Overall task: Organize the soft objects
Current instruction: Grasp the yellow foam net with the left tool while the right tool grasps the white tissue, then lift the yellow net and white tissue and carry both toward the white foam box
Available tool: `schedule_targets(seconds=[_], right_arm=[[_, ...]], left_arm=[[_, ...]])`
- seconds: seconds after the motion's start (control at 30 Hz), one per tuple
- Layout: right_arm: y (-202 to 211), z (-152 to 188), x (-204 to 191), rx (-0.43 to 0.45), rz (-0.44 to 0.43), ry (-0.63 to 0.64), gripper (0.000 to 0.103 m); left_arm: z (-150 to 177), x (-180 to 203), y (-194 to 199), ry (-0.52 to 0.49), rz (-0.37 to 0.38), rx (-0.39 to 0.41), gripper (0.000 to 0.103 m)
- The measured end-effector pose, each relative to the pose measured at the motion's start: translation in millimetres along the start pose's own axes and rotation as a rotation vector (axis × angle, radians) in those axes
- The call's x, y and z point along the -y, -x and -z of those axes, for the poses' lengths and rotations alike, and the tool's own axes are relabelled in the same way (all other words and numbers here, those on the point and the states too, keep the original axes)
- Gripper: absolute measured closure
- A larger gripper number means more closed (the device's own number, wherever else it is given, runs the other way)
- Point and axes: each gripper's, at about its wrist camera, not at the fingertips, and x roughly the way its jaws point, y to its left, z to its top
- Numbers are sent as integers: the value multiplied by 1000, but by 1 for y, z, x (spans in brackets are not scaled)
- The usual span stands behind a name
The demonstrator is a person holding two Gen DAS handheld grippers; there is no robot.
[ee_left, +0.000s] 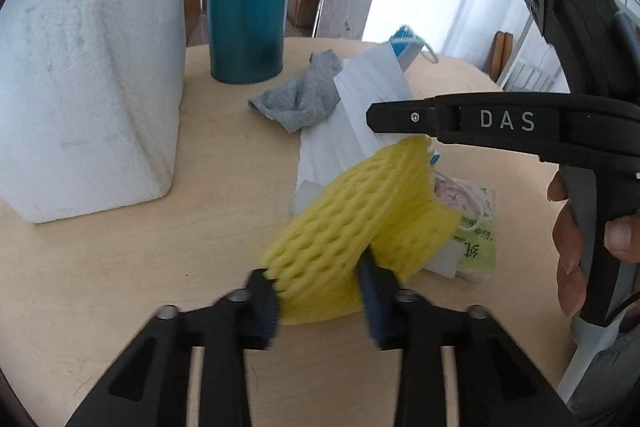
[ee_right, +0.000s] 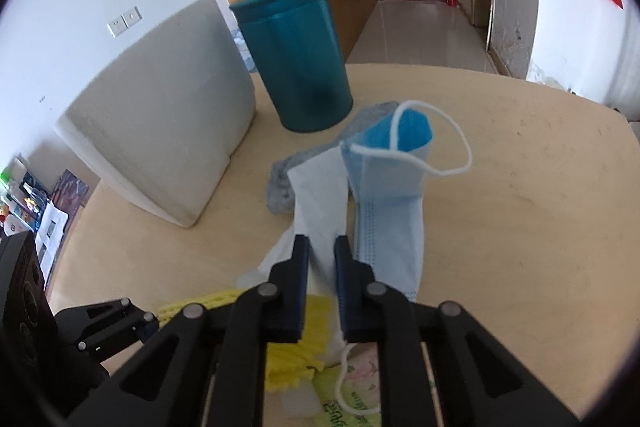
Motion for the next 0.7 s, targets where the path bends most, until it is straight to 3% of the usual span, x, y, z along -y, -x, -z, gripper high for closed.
schedule_targets(seconds=[0.17,0.43,0.7], right_arm=[[8,-2,-1,34,-10,-2,89],[8,-4,5,60,-18,-28,92],[22,-3,5,112,-25,-24,99]], left_arm=[[1,4,10,-24,22,39,90],[1,-2,26,-1,55,99,93],[3,-10,45,26,31,164,93]])
